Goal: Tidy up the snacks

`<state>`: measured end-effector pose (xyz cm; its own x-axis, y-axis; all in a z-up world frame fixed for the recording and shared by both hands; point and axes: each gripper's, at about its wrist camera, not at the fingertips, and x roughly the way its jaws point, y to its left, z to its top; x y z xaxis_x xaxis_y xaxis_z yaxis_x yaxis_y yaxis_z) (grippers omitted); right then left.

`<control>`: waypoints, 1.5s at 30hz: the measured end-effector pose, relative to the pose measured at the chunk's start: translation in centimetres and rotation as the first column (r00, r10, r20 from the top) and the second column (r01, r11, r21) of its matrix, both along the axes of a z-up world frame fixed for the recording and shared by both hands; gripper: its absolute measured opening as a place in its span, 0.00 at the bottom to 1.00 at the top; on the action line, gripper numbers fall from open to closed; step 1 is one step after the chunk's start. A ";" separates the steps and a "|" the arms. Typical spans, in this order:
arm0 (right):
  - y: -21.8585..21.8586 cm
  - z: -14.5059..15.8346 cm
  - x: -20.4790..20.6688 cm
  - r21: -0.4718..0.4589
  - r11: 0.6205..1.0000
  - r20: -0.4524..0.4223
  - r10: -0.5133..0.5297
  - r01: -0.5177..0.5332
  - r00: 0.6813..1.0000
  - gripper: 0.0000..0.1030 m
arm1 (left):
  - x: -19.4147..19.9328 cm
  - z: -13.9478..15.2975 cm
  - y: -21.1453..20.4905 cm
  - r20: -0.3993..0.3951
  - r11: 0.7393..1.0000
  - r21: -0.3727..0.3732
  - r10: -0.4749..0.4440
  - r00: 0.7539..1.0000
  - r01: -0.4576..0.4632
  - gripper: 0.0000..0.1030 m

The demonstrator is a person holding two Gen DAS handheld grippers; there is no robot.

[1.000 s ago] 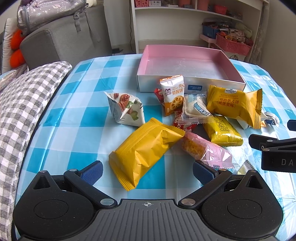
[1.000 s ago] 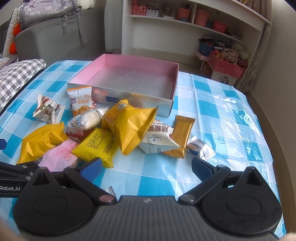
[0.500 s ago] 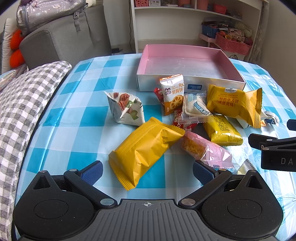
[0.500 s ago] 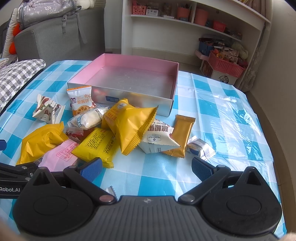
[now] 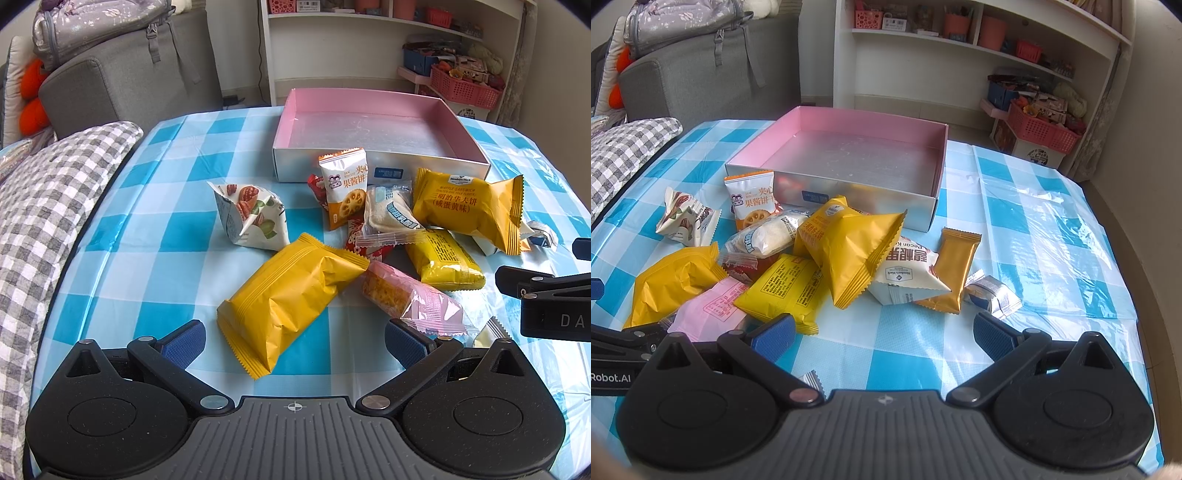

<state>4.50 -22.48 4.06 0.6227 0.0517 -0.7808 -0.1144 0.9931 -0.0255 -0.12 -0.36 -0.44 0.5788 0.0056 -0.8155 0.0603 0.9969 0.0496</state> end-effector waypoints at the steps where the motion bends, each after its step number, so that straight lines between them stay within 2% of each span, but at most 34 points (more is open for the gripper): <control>1: 0.0 0.0 0.0 0.000 1.000 0.000 0.000 0.000 1.000 1.00 | 0.0 0.0 0.0 0.000 1.000 0.000 0.000 1.000 0.000 1.00; 18: -0.1 0.1 0.0 0.004 1.000 0.000 0.000 0.000 1.000 1.00 | 0.0 -0.1 -0.1 0.002 1.000 0.000 -0.002 1.000 0.002 1.00; 26: -0.3 0.3 0.3 0.022 1.000 0.004 -0.004 0.004 1.000 1.00 | 0.7 0.2 0.3 0.005 1.000 -0.022 -0.017 1.000 0.017 1.00; 31: -1.0 0.7 1.3 0.078 0.997 -0.016 0.002 0.000 1.000 1.00 | 1.5 0.8 0.9 0.020 0.997 -0.050 -0.053 0.998 0.054 1.00; 36: -1.7 2.0 3.3 0.127 0.992 -0.048 0.033 -0.027 0.998 0.98 | 3.0 2.2 0.9 0.004 0.987 -0.108 -0.123 0.992 0.122 1.00; 38: -1.9 2.5 4.2 0.171 0.985 -0.057 0.048 -0.038 0.997 0.97 | 3.8 2.6 0.8 0.001 0.984 -0.109 -0.144 0.990 0.143 1.00; 42: -1.9 2.6 5.8 0.262 0.962 -0.084 0.101 -0.076 0.991 0.91 | 5.6 2.5 0.6 -0.001 0.983 -0.106 -0.154 0.988 0.153 0.99; 45: -1.9 1.8 6.6 0.317 0.945 -0.106 0.122 -0.083 0.987 0.86 | 6.9 1.7 1.1 0.002 0.980 -0.145 -0.140 0.990 0.138 0.94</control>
